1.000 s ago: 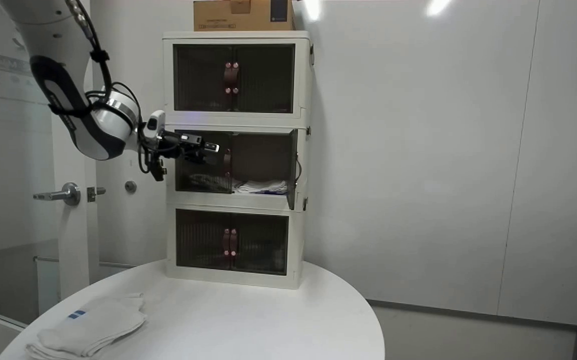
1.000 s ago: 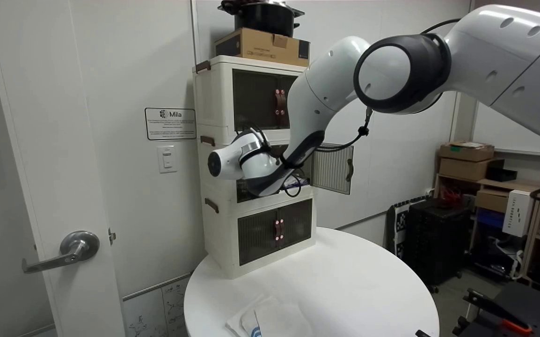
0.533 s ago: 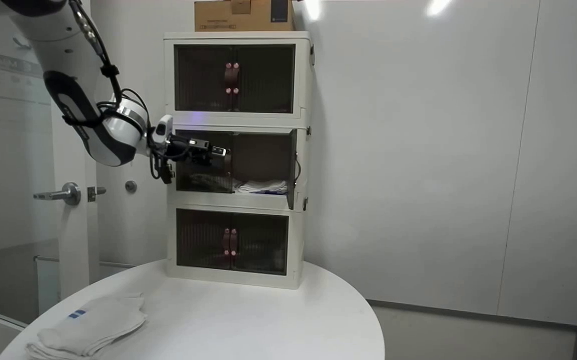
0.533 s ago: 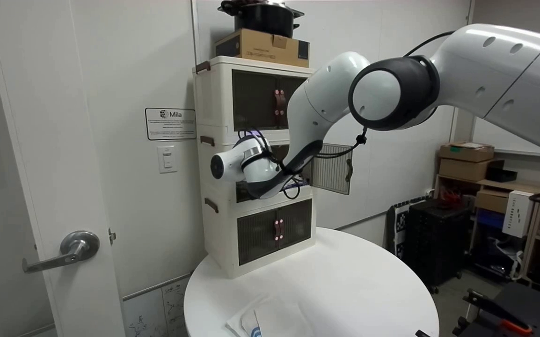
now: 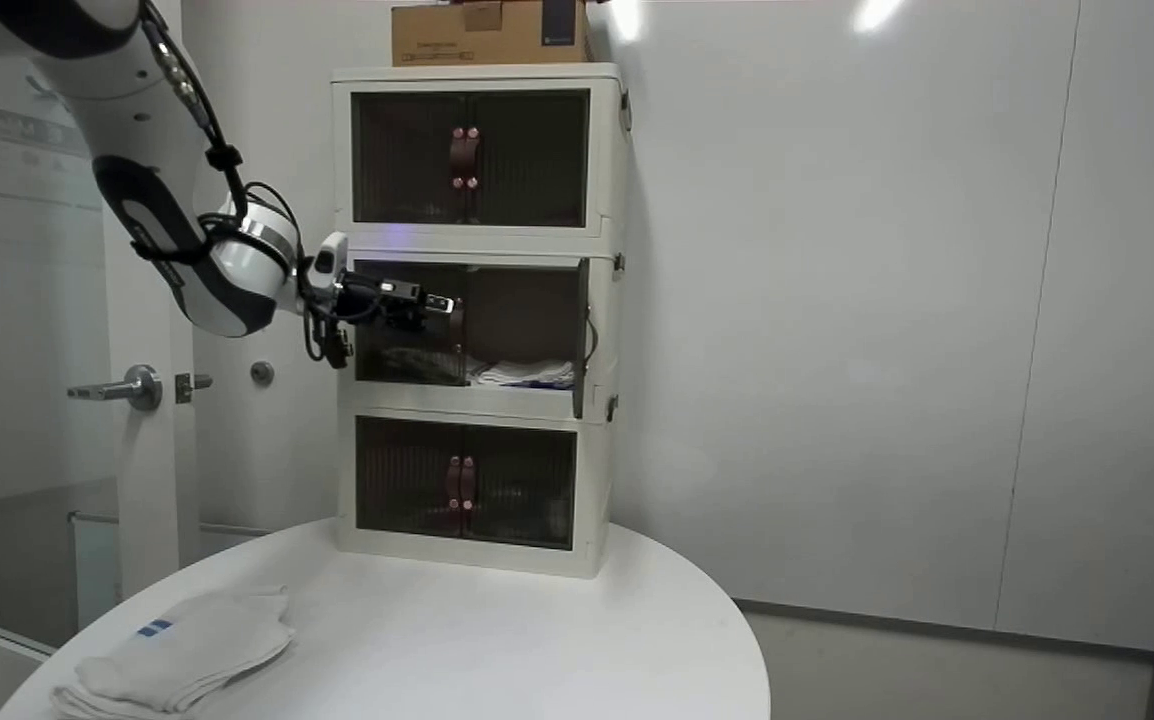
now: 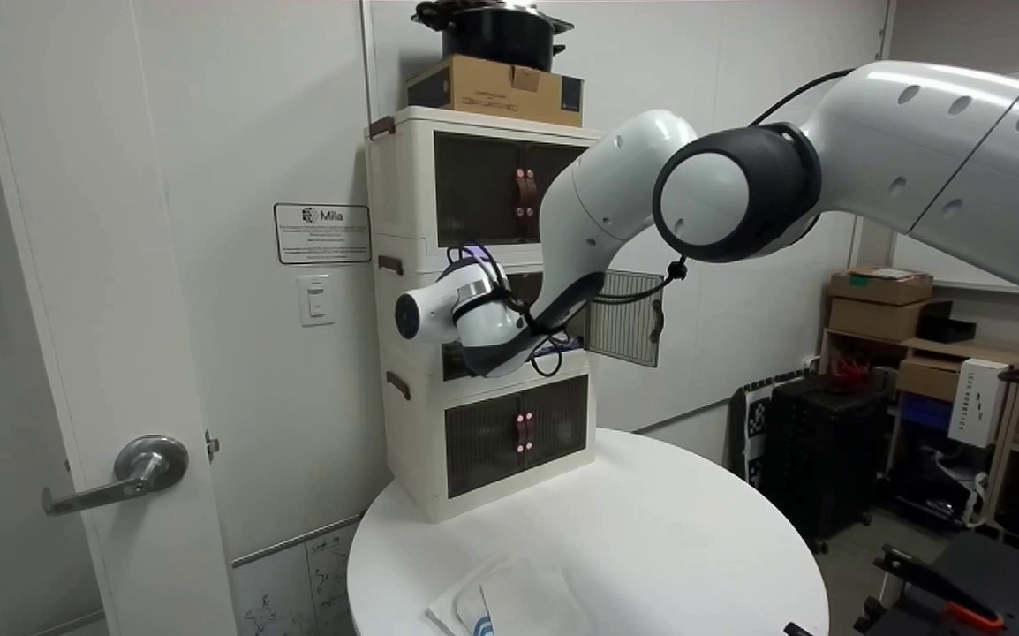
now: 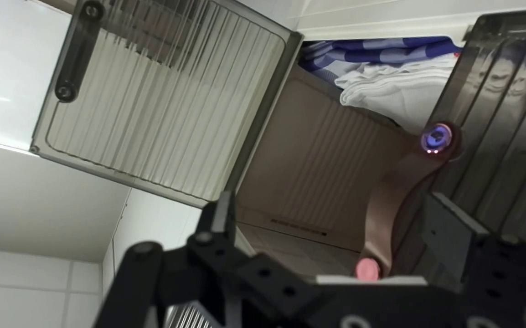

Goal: Open the right and left middle cabinet doors, respectively

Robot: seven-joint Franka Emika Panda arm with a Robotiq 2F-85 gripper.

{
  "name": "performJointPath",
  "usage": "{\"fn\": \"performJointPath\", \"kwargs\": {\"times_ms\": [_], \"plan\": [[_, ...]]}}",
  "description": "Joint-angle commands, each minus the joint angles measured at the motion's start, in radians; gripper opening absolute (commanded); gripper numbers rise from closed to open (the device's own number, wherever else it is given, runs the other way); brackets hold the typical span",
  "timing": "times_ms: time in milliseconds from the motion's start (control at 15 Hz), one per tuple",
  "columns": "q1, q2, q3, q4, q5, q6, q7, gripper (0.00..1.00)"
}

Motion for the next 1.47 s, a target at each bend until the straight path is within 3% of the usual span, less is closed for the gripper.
{"fn": "performJointPath", "kwargs": {"times_ms": [0, 467, 1133, 1200, 1267, 1400], "plan": [[-0.026, 0.053, -0.025, 0.08, 0.0, 0.032, -0.029, 1.0], [-0.058, -0.002, -0.047, -0.023, 0.024, 0.008, 0.011, 1.0], [-0.063, -0.03, -0.03, -0.063, 0.028, 0.063, 0.021, 1.0], [-0.062, -0.032, -0.03, -0.067, 0.029, 0.065, 0.024, 0.75], [-0.06, -0.036, -0.033, -0.076, 0.026, 0.066, 0.027, 0.74], [-0.061, -0.048, -0.032, -0.095, 0.027, 0.087, 0.032, 0.6]]}}
